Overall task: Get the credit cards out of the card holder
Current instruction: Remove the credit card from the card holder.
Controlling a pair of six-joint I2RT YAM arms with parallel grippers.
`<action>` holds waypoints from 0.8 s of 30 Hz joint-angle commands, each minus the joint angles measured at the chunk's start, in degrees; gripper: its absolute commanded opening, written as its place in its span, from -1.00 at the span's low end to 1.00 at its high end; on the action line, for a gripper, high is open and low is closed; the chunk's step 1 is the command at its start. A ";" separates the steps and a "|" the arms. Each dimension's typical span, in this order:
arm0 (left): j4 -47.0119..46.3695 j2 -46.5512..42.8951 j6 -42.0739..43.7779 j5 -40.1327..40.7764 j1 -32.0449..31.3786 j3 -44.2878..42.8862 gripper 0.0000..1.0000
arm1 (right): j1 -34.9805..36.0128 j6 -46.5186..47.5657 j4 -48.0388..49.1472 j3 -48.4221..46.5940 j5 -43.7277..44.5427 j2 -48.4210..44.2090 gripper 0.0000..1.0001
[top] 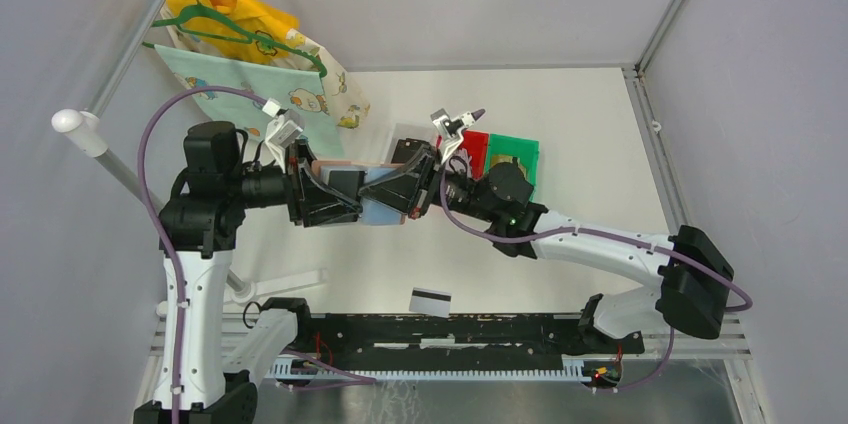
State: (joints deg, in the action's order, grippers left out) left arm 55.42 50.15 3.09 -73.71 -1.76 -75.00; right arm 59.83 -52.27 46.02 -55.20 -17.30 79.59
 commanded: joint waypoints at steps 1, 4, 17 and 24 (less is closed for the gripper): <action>0.77 -0.34 -1.31 -10.40 -1.57 -2.01 -0.03 | -0.14 1.01 1.02 1.60 5.58 -1.85 -1.00; 0.92 -0.18 -2.22 -10.24 -1.54 -2.56 -0.04 | -0.37 1.47 0.61 3.08 6.39 -3.04 -1.00; 1.01 1.09 -3.62 -9.31 -1.49 -4.35 -0.39 | -1.23 1.61 2.24 6.33 5.26 -5.73 -1.00; 1.01 1.55 -4.94 -8.82 -1.51 -4.72 -0.76 | -1.22 1.21 3.95 7.56 3.91 -5.93 -1.00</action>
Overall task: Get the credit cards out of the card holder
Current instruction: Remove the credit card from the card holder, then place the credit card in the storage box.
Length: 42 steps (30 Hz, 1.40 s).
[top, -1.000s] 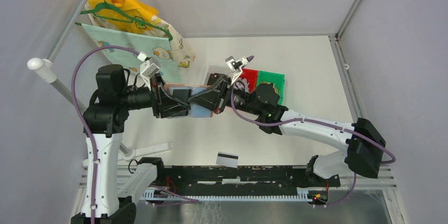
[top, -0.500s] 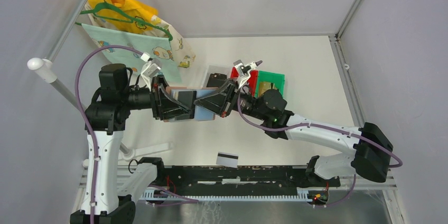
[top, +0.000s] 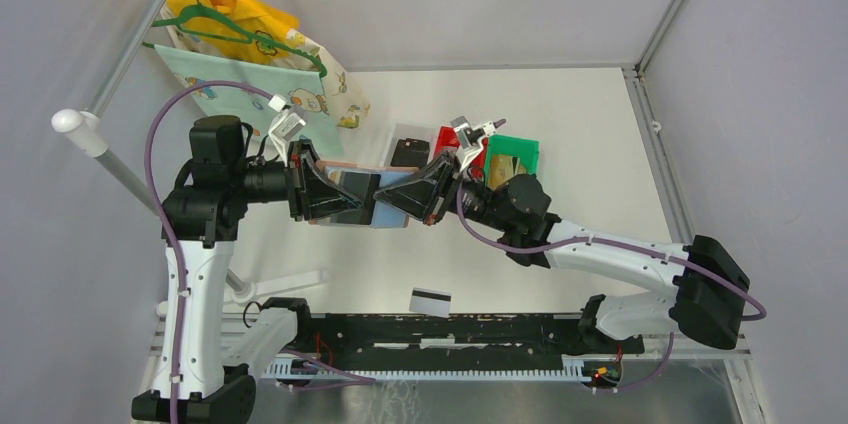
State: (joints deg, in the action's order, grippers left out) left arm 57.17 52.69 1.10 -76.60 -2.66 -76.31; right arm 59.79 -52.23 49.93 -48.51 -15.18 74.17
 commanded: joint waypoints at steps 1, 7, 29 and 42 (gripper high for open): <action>-0.74 -1.05 -2.95 -5.93 -0.67 -3.39 -0.77 | -1.17 1.12 0.10 0.87 1.65 -0.44 -1.00; -0.74 -1.67 -2.34 -4.78 -0.62 -2.97 -0.88 | -1.24 -1.89 3.29 -1.04 -0.88 1.92 -0.36; -1.29 -1.79 -2.52 -3.82 -0.67 -4.01 -0.90 | -5.92 -6.76 10.01 5.43 -3.36 -1.61 -1.00; -1.97 -2.08 -1.47 1.41 -0.64 -3.34 -0.92 | -19.92 -4.65 -1.88 12.74 -5.41 -13.42 -1.00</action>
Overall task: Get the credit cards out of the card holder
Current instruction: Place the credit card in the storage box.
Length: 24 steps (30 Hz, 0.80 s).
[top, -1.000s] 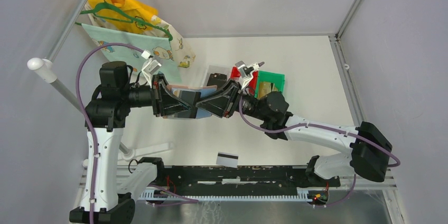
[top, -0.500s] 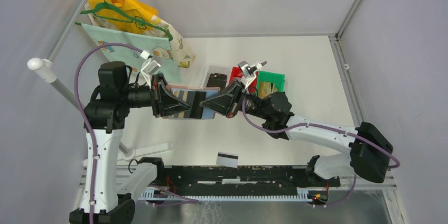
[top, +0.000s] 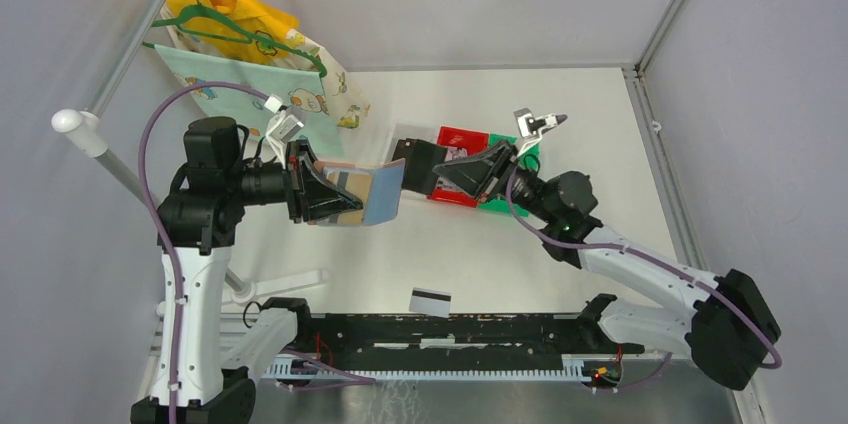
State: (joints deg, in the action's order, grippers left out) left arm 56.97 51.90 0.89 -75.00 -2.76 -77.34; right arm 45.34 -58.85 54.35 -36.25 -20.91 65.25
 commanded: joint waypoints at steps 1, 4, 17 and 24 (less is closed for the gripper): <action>-1.77 -1.34 -1.24 0.86 -0.54 -2.33 -0.92 | -6.97 2.48 -8.34 0.41 -0.08 -5.29 -1.00; -0.87 -1.36 1.23 2.46 -0.54 -2.56 -0.92 | -11.85 4.52 -14.91 -1.46 -1.28 -5.40 -1.00; -0.19 -3.28 3.54 2.92 -0.53 -3.05 -0.92 | -12.88 13.71 -31.51 -24.56 4.16 25.84 -1.00; -0.02 -3.82 4.11 2.68 -0.53 -2.83 -0.92 | -10.28 15.25 -40.87 -38.36 13.16 40.87 -1.00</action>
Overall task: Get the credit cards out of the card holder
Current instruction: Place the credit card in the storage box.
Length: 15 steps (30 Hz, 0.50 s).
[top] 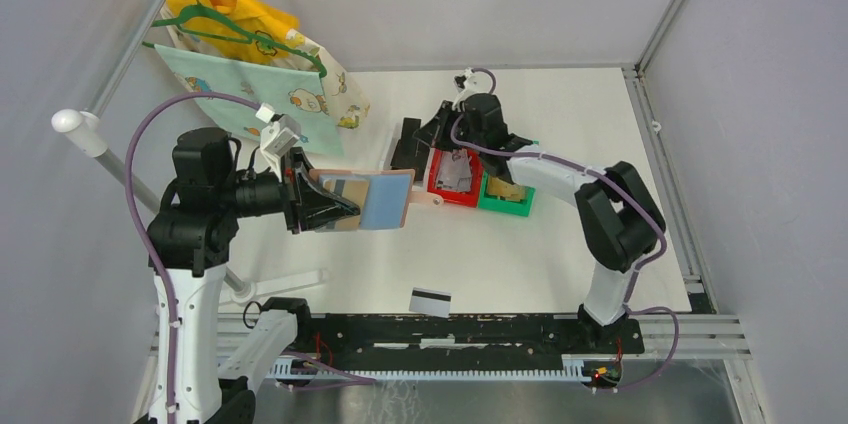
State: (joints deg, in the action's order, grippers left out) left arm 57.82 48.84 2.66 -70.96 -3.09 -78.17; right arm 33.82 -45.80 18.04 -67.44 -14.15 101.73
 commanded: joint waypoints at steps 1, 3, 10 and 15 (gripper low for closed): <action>-0.81 -0.86 2.55 -1.43 -0.19 -1.91 -0.92 | 1.55 2.36 -5.58 -9.02 7.35 5.76 -1.00; -0.74 -0.94 2.64 -1.54 -0.17 -1.86 -0.93 | 2.13 2.79 -7.51 -12.76 8.73 9.43 -1.00; -0.78 -1.14 3.22 -1.64 -0.17 -1.81 -0.92 | 3.37 3.14 -12.12 -21.19 11.44 17.78 -1.00; -0.78 -1.31 3.41 -1.69 -0.24 -1.64 -0.92 | 3.53 2.94 -12.47 -22.24 12.31 20.26 -1.00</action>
State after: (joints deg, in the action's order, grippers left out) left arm 58.28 48.23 3.22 -70.98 -3.09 -78.17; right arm 37.15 -43.38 6.04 -86.63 -4.16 120.64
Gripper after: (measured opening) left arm 0.294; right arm 0.004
